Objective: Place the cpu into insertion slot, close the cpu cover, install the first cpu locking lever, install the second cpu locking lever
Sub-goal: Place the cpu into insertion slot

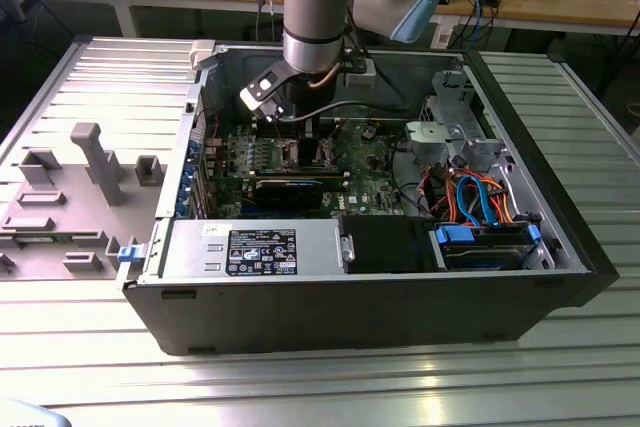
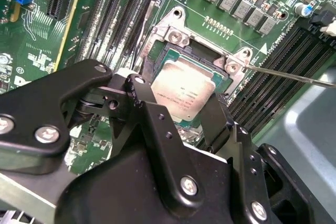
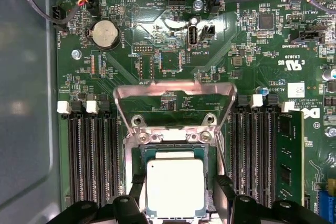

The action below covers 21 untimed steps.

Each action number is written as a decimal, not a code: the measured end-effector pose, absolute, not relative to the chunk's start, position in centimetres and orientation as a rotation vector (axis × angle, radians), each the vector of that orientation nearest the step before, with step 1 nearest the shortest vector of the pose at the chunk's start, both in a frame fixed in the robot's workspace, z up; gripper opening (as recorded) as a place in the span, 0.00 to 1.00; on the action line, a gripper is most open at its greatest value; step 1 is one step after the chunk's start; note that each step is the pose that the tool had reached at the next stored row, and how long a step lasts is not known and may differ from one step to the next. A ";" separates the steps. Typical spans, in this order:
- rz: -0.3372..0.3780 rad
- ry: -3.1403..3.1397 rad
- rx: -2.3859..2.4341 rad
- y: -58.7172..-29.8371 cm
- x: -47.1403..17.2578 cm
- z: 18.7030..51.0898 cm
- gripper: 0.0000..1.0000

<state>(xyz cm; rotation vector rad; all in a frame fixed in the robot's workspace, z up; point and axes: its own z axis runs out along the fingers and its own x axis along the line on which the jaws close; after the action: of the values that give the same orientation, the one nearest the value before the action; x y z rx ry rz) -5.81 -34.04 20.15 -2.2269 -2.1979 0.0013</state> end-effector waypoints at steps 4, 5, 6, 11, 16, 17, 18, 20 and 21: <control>-0.038 -2.179 -2.208 -34.0 -5.8 20.2 0.62; -0.040 -2.178 -2.208 -34.0 -5.8 20.4 0.62; -0.040 -2.178 -2.208 -34.0 -5.8 20.6 0.62; -0.025 -2.185 -2.215 -34.1 -5.8 21.0 0.62; 0.011 -2.202 -2.231 -34.0 -5.8 22.0 0.62; 0.012 -2.202 -2.232 -34.0 -5.8 22.1 0.62; 0.012 -2.202 -2.231 -34.0 -5.8 22.2 0.62; 0.015 -2.202 -2.228 -34.0 -5.7 22.4 0.62; 0.016 -2.203 -2.226 -34.0 -5.6 22.4 0.62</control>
<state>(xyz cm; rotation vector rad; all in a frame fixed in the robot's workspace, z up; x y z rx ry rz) -5.63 -34.03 22.38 -2.2260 -2.2031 0.0165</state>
